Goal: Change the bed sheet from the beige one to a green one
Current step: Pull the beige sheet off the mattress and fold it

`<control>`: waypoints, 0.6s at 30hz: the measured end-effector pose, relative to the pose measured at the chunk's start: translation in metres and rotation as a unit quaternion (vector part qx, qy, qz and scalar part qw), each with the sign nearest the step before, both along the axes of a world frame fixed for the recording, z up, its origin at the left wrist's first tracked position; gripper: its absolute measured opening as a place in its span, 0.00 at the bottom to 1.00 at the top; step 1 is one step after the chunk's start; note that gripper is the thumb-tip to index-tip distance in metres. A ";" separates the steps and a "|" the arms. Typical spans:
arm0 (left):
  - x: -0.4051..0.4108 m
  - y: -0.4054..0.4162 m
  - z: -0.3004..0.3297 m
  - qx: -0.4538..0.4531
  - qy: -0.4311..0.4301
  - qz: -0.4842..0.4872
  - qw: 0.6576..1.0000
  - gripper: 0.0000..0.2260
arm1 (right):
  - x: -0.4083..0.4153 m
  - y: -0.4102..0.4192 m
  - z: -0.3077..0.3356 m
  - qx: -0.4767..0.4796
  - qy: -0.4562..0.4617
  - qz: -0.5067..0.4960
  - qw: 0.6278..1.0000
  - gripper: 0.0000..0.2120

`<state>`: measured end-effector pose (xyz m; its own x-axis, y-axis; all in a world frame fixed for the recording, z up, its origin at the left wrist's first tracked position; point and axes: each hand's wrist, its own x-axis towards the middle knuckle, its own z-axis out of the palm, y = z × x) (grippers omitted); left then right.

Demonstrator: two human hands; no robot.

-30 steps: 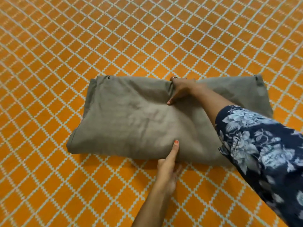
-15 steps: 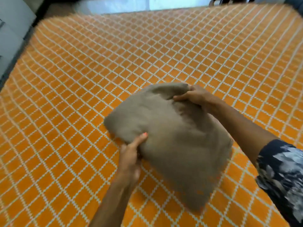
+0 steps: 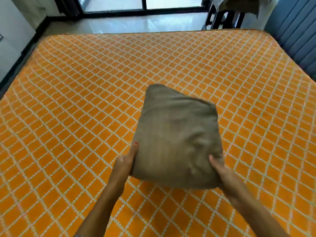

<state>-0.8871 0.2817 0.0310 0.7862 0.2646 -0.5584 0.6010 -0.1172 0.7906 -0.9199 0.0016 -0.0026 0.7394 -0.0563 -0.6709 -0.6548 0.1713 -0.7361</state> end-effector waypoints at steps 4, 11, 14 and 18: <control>-0.090 0.006 -0.076 -0.006 0.140 -0.052 0.989 0.21 | -0.104 0.006 -0.084 -0.061 0.117 -0.015 0.991 0.46; -0.101 0.002 -0.072 -0.030 0.150 -0.004 0.988 0.16 | -0.098 0.012 -0.083 -0.075 0.120 -0.099 0.985 0.32; -0.075 -0.001 -0.076 0.052 0.100 -0.057 0.992 0.24 | -0.057 0.011 -0.070 -0.107 0.069 -0.126 0.984 0.40; -0.067 0.001 -0.089 0.137 0.027 -0.117 0.983 0.14 | -0.021 0.016 -0.067 -0.109 0.048 -0.069 0.990 0.46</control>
<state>-0.9543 0.2823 -0.0575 0.8152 0.2256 -0.5334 0.5716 -0.4617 0.6783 -0.9407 0.0173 -0.0694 0.6476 -0.3043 -0.6986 -0.7050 0.1085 -0.7008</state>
